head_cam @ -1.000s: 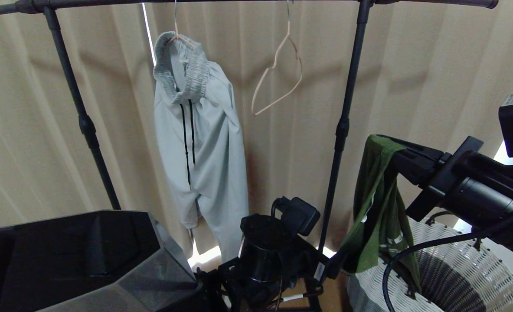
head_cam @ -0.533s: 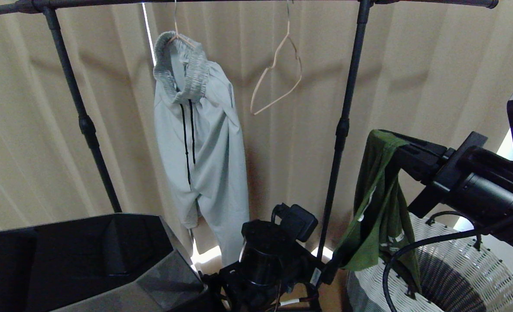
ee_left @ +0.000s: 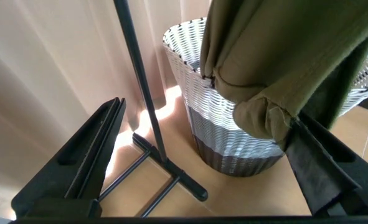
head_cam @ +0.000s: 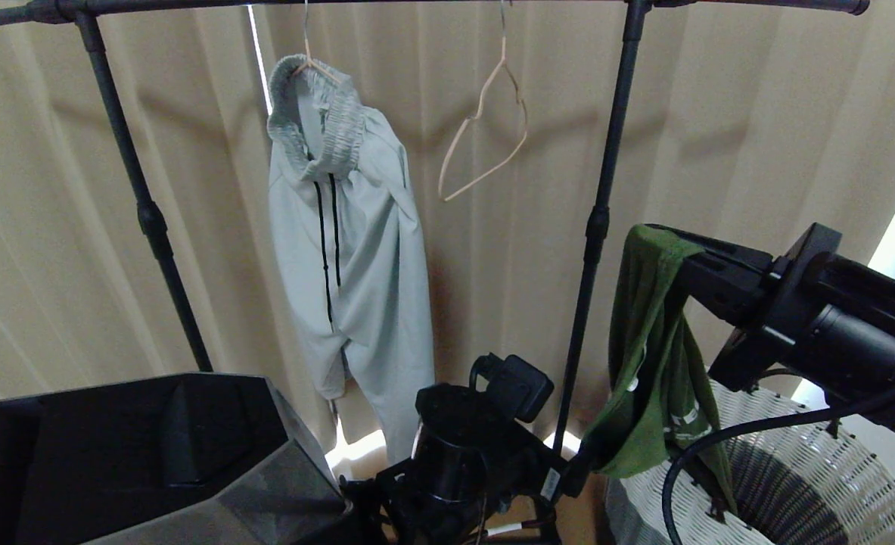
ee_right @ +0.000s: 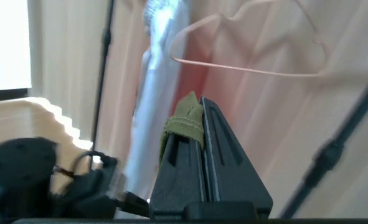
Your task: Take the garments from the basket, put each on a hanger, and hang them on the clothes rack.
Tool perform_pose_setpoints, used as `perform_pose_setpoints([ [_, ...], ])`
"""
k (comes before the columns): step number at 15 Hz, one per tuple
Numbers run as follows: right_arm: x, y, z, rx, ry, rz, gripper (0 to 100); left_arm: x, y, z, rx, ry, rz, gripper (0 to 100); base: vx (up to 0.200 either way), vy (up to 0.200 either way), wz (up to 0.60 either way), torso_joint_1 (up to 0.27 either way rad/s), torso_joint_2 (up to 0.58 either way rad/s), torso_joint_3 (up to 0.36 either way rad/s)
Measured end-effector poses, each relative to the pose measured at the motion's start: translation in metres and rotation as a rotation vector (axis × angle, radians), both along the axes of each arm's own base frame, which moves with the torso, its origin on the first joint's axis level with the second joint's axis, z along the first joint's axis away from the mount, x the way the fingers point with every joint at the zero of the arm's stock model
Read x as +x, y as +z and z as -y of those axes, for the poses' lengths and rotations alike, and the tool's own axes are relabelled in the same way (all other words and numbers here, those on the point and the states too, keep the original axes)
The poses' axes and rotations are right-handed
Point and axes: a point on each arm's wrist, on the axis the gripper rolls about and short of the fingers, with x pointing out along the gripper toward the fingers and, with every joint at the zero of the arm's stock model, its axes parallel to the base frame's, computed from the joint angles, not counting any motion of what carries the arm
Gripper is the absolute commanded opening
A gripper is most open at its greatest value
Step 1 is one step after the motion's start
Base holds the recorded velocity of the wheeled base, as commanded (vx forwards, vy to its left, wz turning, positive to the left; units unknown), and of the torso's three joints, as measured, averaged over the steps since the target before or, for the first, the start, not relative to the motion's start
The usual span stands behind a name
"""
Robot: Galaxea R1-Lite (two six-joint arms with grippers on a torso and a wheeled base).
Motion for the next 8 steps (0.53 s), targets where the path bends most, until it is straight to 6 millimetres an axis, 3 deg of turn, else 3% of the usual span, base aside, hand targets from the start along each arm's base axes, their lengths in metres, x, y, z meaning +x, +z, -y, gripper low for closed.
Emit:
perform_pose_setpoints([
  [1, -0.002, 0.001, -0.002, 0.004, 0.012, 0.005, 0, 0.0, -0.001, -0.001, 0.003, 0.002, -0.003, 0, 0.0, 0.0, 0.0, 0.0, 0.0, 0.0],
  [5, -0.003, 0.008, -0.005, 0.019, 0.026, 0.024, 0, -0.002, -0.004, -0.004, 0.017, 0.003, -0.012, 0, 0.0, 0.0, 0.0, 0.0, 0.0, 0.0],
  [8, -0.001, 0.01, 0.001, 0.047, 0.004, 0.009, 0, -0.012, -0.009, -0.018, 0.005, 0.001, 0.022, 0, 0.0, 0.0, 0.0, 0.0, 0.0, 0.0],
])
